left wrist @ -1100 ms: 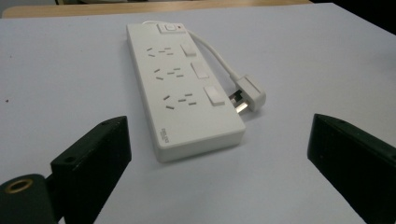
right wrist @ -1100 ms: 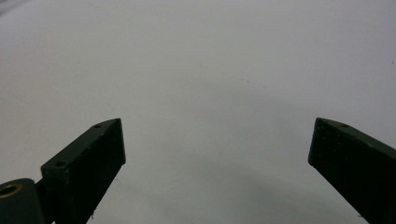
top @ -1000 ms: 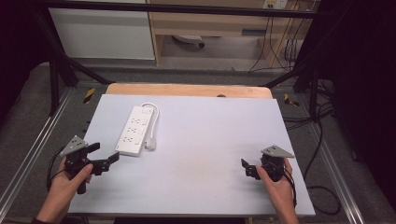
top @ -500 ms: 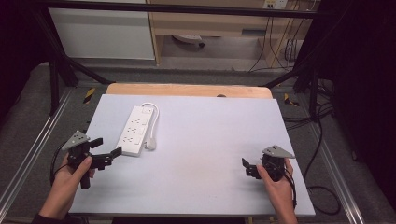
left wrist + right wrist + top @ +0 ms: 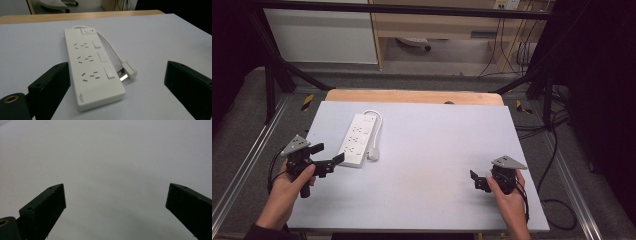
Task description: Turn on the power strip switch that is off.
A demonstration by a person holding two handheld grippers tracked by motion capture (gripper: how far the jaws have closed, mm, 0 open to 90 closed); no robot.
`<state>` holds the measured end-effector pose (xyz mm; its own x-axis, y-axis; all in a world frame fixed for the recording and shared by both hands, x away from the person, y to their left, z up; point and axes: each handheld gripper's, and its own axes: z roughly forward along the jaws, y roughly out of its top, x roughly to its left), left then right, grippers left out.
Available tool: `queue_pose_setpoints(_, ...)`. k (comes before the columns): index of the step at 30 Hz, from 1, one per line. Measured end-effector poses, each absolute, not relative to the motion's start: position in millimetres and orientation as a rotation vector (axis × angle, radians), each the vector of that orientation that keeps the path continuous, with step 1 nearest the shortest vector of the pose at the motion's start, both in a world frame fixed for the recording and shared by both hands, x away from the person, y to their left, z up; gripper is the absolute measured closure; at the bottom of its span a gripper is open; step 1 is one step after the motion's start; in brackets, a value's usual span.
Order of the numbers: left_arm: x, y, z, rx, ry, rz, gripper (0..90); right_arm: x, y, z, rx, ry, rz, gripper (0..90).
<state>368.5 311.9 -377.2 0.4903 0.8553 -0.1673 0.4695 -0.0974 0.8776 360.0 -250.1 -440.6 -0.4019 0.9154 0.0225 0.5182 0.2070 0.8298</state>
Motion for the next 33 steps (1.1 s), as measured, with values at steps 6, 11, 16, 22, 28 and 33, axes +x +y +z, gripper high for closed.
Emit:
queue_pose_setpoints(6,370,312,-373,1.747,1.110,0.486,6.4,360,-249,-441,1.325,2.012,1.090,3.0)
queue_pose_setpoints(11,372,311,-371,1.748,1.103,0.488,6.4,360,-249,-441,1.325,2.013,1.089,3.0)
queue_pose_setpoints(16,376,310,-368,1.744,1.107,0.479,6.4,360,-249,-441,1.327,2.012,1.093,3.0)
queue_pose_setpoints(22,380,307,-364,1.751,1.112,0.479,6.4,360,-249,-441,1.325,2.017,1.095,2.8)
queue_pose_setpoints(28,385,305,-360,1.756,1.114,0.478,6.4,360,-249,-441,1.321,2.020,1.097,2.6)
queue_pose_setpoints(33,391,304,-358,1.759,1.119,0.470,6.4,361,-249,-442,1.327,2.025,1.089,2.7)
